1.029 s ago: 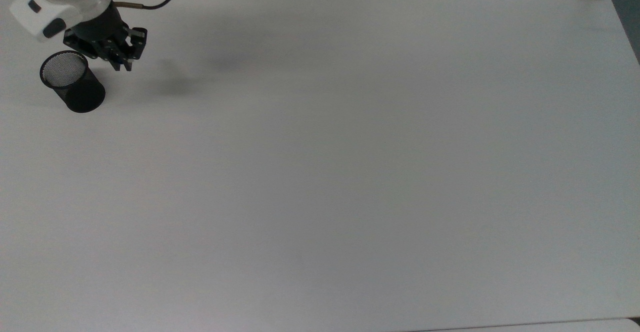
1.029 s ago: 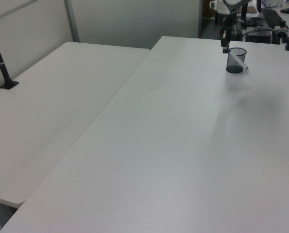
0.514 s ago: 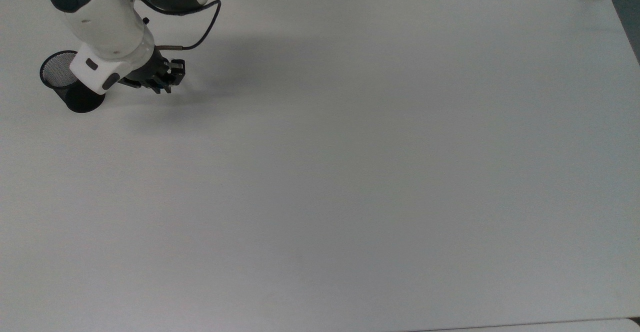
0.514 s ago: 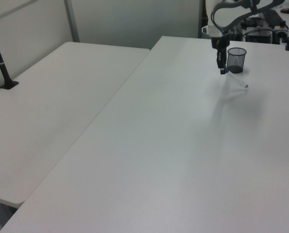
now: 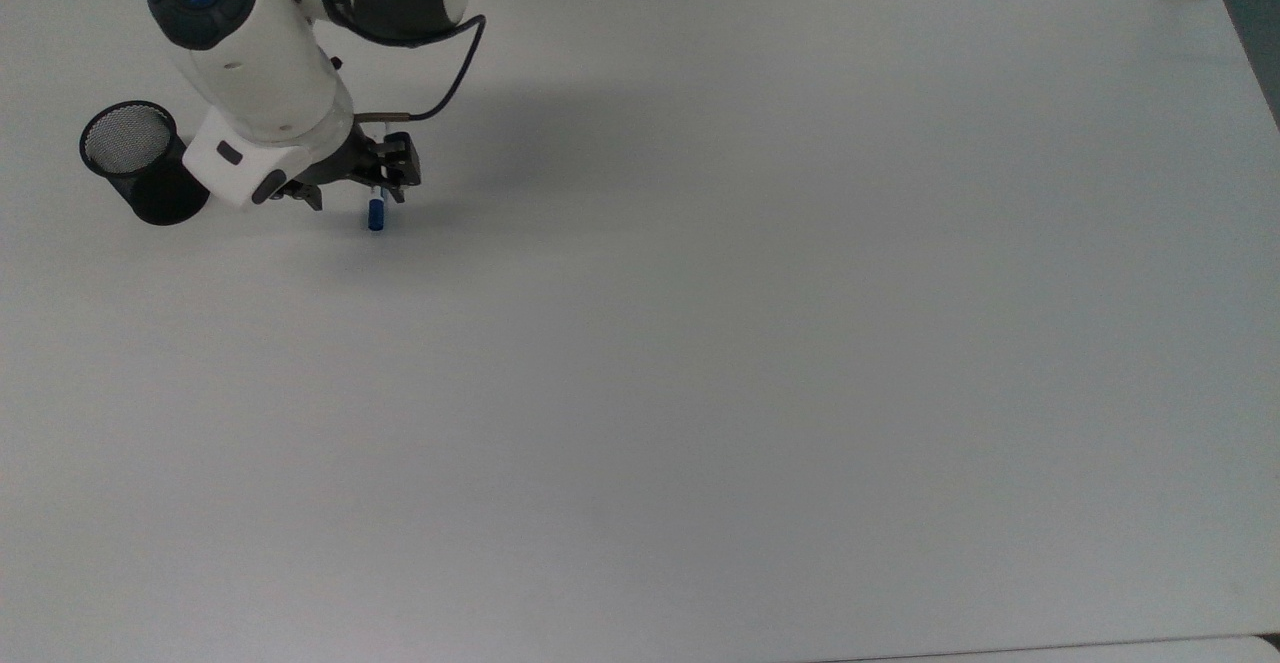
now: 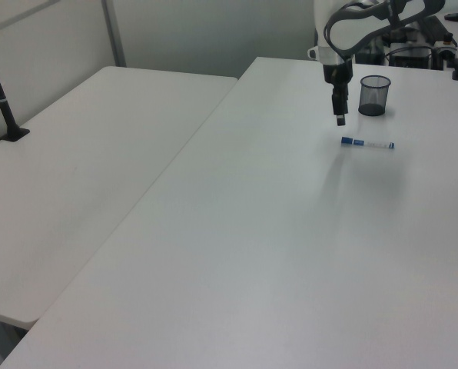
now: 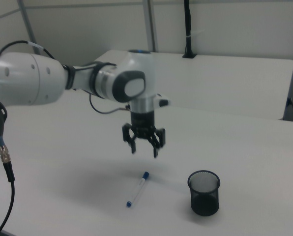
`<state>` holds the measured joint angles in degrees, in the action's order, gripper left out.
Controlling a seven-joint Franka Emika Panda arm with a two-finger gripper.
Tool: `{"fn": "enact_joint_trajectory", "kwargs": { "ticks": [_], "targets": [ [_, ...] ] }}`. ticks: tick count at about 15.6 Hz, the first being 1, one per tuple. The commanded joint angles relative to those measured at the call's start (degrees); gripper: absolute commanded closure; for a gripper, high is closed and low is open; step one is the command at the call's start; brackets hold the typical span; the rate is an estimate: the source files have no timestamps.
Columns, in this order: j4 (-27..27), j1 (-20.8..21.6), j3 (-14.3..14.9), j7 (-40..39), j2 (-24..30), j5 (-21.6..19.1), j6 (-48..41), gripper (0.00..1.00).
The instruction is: Remove the marker
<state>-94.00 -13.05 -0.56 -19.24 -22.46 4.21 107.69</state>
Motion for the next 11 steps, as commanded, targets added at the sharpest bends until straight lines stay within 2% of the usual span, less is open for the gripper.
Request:
{"fn": "enact_joint_trajectory", "kwargs": {
  "ticks": [1,3,7,11],
  "targets": [
    [0.22,7.58,0.65,11.03,5.13,-0.43,-0.82,0.00],
    [0.13,10.92,0.65,15.61,7.77,-0.08,-2.30,0.00],
    [0.22,17.08,1.00,17.74,13.57,-0.51,-7.92,0.00],
    [-0.04,21.30,1.18,25.54,18.58,-0.69,-12.14,0.00]
  ]
}}
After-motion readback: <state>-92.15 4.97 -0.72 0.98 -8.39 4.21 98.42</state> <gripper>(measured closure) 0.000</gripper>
